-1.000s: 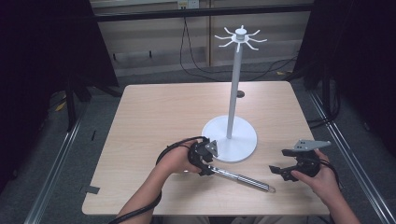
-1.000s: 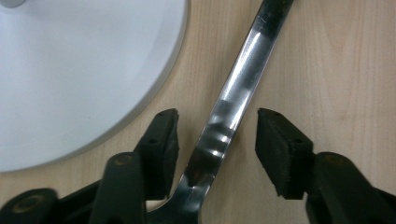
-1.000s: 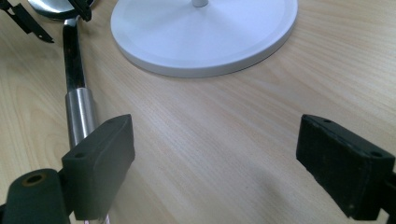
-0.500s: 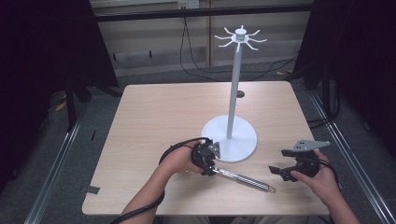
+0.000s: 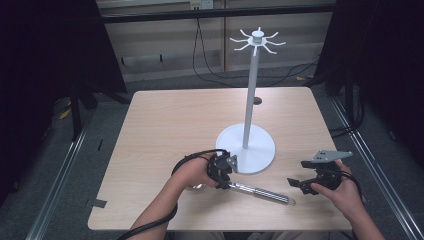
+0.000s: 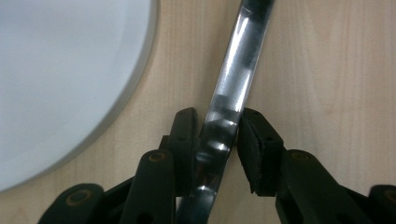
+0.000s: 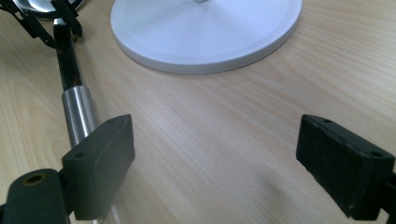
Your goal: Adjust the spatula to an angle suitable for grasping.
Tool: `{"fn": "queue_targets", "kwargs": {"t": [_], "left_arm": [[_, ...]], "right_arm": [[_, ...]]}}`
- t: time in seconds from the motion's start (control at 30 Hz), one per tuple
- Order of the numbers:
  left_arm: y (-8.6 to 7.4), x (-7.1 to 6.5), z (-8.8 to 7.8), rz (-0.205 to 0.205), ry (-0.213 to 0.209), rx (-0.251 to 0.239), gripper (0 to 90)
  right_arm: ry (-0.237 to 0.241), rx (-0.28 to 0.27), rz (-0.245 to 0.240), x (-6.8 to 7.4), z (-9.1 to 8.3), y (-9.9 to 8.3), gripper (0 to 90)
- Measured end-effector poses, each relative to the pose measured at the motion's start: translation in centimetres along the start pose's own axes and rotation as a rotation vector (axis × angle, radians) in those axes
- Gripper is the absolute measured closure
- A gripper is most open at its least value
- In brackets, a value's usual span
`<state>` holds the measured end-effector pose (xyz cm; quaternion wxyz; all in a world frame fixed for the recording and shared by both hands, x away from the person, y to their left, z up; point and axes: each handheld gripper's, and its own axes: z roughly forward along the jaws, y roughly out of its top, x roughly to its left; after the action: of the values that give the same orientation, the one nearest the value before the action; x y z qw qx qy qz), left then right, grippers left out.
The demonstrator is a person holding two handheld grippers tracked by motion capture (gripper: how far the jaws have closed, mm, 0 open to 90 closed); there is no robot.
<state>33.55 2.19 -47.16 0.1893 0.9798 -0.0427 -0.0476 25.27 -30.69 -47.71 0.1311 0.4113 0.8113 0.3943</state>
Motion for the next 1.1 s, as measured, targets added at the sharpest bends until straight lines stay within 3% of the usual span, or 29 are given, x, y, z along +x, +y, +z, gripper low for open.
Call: {"fn": "queue_targets", "kwargs": {"t": [0.03,0.13,0.23,0.3,0.37,0.7,0.77,0.8,0.87,1.0,1.1], "left_arm": [[0.0,0.0,0.0,0.028,0.001,0.006,71.4],[0.0,-0.1,-0.1,0.003,-0.009,0.008,75.1],[-0.1,-0.3,-0.1,0.023,-0.021,0.010,75.2],[-0.2,-0.4,-0.2,0.029,0.000,0.014,75.2],[-0.4,-0.4,-0.3,0.000,0.011,0.012,75.2],[-1.2,-0.3,-2.1,-0.033,0.058,-0.031,75.3],[-1.3,-0.3,-2.6,-0.053,0.062,-0.037,75.3],[-1.5,-0.3,-2.8,-0.091,0.057,-0.073,75.3],[-1.7,0.0,-3.2,-0.081,0.055,-0.059,75.3],[-1.9,0.0,-3.5,-0.101,0.073,-0.083,75.3],[-1.9,0.0,-4.0,-0.147,0.077,-0.110,75.3]], "right_arm": [[0.001,-0.001,0.000,0.0,0.0,0.0,10.8],[-0.002,-0.003,0.000,-0.1,0.0,0.0,10.8],[-0.005,-0.004,0.004,-0.2,0.0,-0.1,10.7],[-0.008,-0.008,0.007,-0.3,0.0,-0.1,10.8],[-0.010,-0.007,0.006,-0.3,-0.1,-0.2,10.8],[-0.012,-0.036,0.034,-0.5,-0.3,-0.2,10.7],[-0.017,-0.046,0.041,-0.6,-0.4,-0.2,10.7],[-0.018,-0.054,0.043,-0.7,-0.5,-0.2,10.7],[-0.020,-0.059,0.044,-0.8,-0.6,-0.3,10.7],[-0.024,-0.053,0.051,-1.0,-0.5,-0.5,10.7],[-0.023,-0.048,0.052,-0.9,-0.5,-0.5,10.7]]}}
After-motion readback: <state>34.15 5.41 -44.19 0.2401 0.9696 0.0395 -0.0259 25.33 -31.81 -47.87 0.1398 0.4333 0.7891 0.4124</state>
